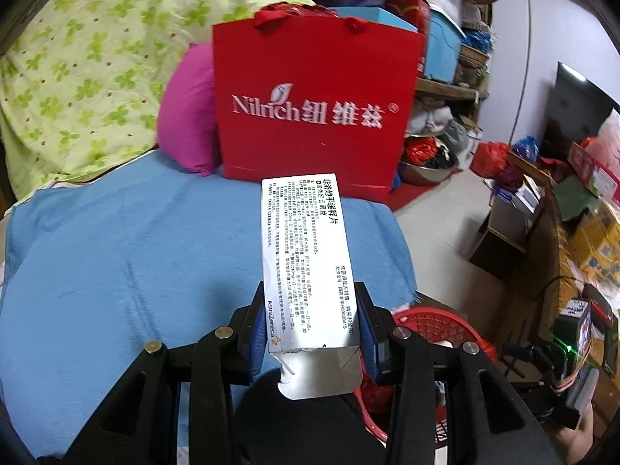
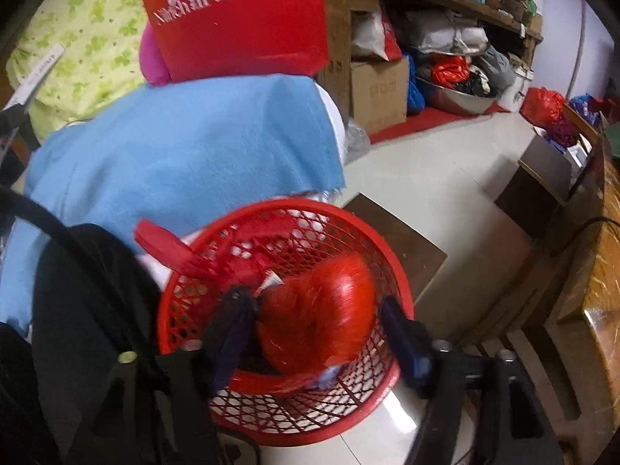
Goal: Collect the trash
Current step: 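Open the right gripper to drop the red bag into the wastebasket, then open the left gripper to drop the white box into the wastebasket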
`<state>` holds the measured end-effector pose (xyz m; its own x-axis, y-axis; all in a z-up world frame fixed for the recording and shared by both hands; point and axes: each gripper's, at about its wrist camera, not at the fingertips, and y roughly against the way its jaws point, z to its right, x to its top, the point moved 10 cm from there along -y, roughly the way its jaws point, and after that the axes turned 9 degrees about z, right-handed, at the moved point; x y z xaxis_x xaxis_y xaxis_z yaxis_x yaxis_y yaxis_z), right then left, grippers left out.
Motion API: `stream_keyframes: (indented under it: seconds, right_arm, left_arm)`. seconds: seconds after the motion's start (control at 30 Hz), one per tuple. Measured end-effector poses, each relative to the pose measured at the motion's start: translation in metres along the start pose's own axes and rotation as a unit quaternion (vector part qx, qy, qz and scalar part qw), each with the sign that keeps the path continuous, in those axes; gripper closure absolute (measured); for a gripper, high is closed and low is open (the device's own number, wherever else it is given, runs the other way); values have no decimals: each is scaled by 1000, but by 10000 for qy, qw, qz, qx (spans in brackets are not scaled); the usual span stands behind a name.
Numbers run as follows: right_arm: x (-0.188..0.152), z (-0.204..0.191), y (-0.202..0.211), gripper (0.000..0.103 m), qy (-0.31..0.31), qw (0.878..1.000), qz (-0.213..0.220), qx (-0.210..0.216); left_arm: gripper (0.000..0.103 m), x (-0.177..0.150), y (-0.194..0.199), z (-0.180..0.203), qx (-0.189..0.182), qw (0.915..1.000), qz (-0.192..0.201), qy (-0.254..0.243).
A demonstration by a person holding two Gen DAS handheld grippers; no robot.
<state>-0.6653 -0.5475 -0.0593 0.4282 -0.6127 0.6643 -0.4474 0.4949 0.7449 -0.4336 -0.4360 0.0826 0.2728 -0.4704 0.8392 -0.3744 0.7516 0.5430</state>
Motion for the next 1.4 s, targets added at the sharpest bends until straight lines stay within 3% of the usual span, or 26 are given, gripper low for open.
stream_keyframes:
  seconds: [0.37, 0.7, 1.4]
  right_arm:
    - [40, 15, 44, 24, -424, 9947, 915, -178]
    - [67, 32, 76, 23, -686, 9851, 1545, -306]
    - [80, 66, 119, 22, -994, 9702, 2143, -548]
  left_arm:
    - [61, -26, -13, 39, -498, 9978, -412, -155]
    - [61, -77, -37, 103, -1117, 9849, -1182, -585]
    - [60, -85, -62, 144, -1311, 9773, -1396, -906]
